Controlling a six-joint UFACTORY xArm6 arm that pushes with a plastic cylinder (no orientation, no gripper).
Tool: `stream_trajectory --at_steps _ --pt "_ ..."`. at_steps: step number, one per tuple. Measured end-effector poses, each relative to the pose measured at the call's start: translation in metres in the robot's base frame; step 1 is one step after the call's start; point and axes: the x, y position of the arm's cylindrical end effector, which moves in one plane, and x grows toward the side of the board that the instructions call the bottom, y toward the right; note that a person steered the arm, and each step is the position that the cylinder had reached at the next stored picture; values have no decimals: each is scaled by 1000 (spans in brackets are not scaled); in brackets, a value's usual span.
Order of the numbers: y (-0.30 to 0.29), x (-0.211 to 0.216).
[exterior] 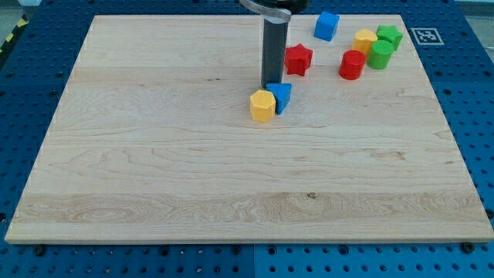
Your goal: Push the red star towards the center right
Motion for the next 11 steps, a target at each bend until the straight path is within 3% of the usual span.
stream_trajectory --at_steps 1,3,4,7,9,11 --pt "-24 -31" --pt "23 -67" --pt "40 -60" --pt "89 -13" --pt "100 43" --pt "149 75"
